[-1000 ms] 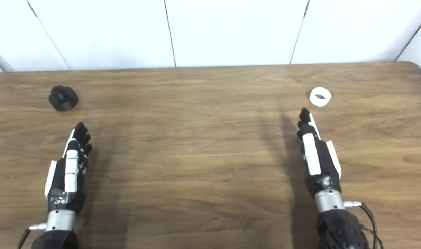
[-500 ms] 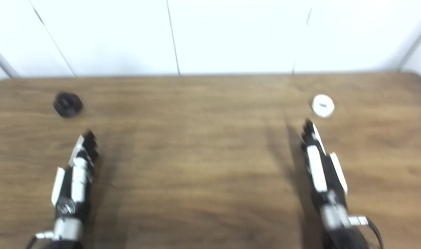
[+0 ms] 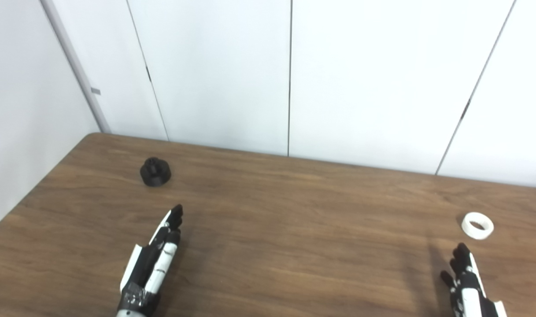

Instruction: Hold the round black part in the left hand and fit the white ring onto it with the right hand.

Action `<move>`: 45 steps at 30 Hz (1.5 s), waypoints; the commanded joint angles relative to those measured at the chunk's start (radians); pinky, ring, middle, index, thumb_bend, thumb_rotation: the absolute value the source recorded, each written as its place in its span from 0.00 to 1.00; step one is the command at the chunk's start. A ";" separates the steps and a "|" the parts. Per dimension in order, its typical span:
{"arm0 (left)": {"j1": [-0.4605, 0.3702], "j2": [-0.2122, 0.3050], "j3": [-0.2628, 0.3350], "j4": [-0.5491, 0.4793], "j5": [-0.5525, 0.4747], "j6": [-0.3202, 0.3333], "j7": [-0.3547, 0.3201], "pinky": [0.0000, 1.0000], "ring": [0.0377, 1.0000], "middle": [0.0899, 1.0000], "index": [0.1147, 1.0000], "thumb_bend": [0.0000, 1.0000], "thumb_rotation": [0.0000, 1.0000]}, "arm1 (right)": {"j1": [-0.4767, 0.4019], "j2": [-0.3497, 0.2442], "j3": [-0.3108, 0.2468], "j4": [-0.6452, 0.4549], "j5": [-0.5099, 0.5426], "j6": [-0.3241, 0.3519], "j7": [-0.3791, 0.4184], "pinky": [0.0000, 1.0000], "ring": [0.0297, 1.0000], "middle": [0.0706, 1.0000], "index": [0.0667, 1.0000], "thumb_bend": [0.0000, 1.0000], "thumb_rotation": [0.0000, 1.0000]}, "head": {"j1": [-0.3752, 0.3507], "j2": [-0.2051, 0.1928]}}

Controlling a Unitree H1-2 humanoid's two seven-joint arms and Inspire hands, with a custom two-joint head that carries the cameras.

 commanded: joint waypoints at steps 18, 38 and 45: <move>0.075 -0.057 -0.039 0.022 0.134 -0.027 0.067 1.00 1.00 0.99 0.98 0.55 0.57 | -0.016 -0.023 -0.004 0.003 0.014 -0.006 0.018 1.00 1.00 1.00 1.00 0.52 1.00 | -0.015 0.006; -0.096 0.096 0.082 -0.130 0.353 0.259 0.100 1.00 1.00 0.99 0.95 0.92 0.37 | -0.032 -0.032 0.004 -0.039 -0.005 0.047 0.013 1.00 1.00 1.00 1.00 0.51 1.00 | -0.019 0.020; -0.156 0.175 0.117 -0.093 0.420 0.324 0.105 1.00 1.00 1.00 0.92 0.93 0.39 | -0.033 -0.031 0.007 -0.056 -0.033 0.067 0.005 1.00 1.00 0.99 1.00 0.48 1.00 | -0.022 0.028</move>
